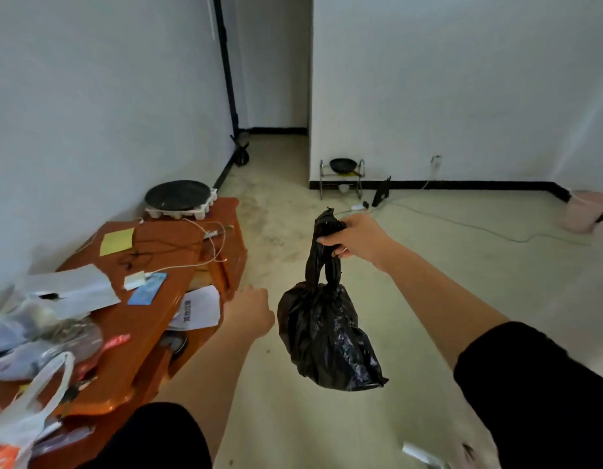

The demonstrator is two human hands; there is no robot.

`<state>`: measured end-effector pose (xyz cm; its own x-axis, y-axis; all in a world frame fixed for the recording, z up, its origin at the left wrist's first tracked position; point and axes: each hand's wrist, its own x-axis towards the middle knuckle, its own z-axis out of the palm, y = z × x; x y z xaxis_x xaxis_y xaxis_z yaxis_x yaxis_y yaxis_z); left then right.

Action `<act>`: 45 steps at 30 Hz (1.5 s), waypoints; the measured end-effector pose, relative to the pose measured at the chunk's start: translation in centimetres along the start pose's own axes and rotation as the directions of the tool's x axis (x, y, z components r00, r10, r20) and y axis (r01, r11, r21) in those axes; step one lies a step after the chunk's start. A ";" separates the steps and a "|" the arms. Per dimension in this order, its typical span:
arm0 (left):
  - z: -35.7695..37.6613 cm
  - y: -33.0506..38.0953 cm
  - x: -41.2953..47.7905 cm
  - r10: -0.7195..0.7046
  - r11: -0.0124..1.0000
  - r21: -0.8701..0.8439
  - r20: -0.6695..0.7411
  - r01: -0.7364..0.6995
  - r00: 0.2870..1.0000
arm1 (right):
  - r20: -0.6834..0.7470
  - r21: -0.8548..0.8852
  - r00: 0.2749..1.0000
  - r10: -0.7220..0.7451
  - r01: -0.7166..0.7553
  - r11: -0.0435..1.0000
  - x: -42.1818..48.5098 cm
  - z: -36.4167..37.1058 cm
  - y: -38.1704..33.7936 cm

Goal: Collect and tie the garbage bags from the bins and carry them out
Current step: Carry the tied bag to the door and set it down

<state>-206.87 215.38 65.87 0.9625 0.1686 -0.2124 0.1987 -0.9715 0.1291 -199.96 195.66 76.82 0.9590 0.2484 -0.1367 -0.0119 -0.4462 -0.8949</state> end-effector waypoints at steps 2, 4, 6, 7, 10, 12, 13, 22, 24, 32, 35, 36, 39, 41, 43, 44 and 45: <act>-1.4 1.2 5.8 0.011 1.000 0.006 0.016 -0.011 1.000 | -0.030 0.046 1.000 -0.005 0.006 0.999 5.5 -1.8 -0.2; -2.7 2.7 12.0 0.018 1.000 -0.001 0.010 -0.018 1.000 | -0.049 0.045 0.999 -0.021 0.023 0.999 11.4 -3.6 -0.5; -3.8 4.1 17.7 0.018 1.000 -0.001 -0.011 -0.018 1.000 | -0.047 0.004 0.997 -0.056 0.057 0.998 17.1 -5.2 -0.8; -4.3 4.7 20.2 0.012 1.000 -0.003 -0.017 -0.012 1.000 | -0.040 -0.013 0.996 -0.074 0.074 0.997 19.8 -5.9 -0.9; -6.4 6.4 28.1 -0.008 1.000 -0.007 -0.010 0.008 1.000 | -0.034 -0.017 0.994 -0.108 0.108 0.994 28.3 -8.5 -2.2; -7.8 7.2 33.7 -0.028 0.999 -0.015 -0.022 0.028 0.999 | -0.053 0.005 0.991 -0.119 0.119 0.993 34.3 -10.0 -3.4; -8.2 7.4 35.1 -0.032 0.999 -0.020 -0.025 0.031 0.999 | -0.077 0.020 0.990 -0.119 0.121 0.992 36.0 -10.3 -3.6; -12.1 7.5 59.9 -0.053 0.996 -0.070 -0.041 0.050 0.998 | -0.145 0.076 0.983 -0.115 0.127 0.989 61.9 -12.9 -4.8; -12.8 6.6 66.0 -0.058 0.995 -0.087 -0.055 0.053 0.997 | -0.135 0.068 0.983 -0.124 0.134 0.989 68.1 -12.8 -5.2; -19.0 2.3 92.3 -0.058 0.985 -0.169 -0.092 0.041 0.994 | -0.002 0.031 0.998 -0.062 0.062 0.998 94.4 -12.6 -10.0; -20.5 1.7 98.2 -0.055 0.981 -0.191 -0.074 0.040 0.996 | -0.002 0.026 0.998 -0.060 0.060 0.998 100.8 -12.8 -10.7; -20.9 1.5 101.6 -0.060 0.983 -0.176 -0.067 0.047 0.996 | -0.019 0.031 0.998 -0.054 0.055 0.998 104.5 -12.9 -11.1; -22.0 0.7 110.4 -0.072 0.983 -0.173 -0.050 0.062 0.996 | -0.006 0.026 0.998 -0.057 0.057 0.998 113.8 -13.0 -12.2; -22.9 0.0 115.6 -0.078 0.988 -0.134 -0.046 0.071 0.996 | 0.012 0.018 0.997 -0.075 0.074 0.997 119.3 -13.0 -12.9; -23.7 -0.7 122.0 -0.109 0.988 -0.119 -0.057 0.101 0.992 | 0.050 0.026 0.994 -0.102 0.101 0.995 125.6 -12.9 -13.6; -24.3 -1.1 124.9 -0.124 0.987 -0.110 -0.058 0.117 0.991 | 0.059 0.026 0.992 -0.109 0.108 0.994 128.7 -12.8 -13.8; -24.9 -1.4 128.5 -0.141 0.986 -0.103 -0.064 0.134 0.988 | 0.076 0.018 0.990 -0.115 0.114 0.993 132.4 -12.8 -14.2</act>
<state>-78.88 242.60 62.54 0.9345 0.3146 -0.1663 0.3443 -0.9177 0.1983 -69.20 223.88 76.88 0.9295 0.3631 -0.0646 0.0926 -0.3993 -0.9121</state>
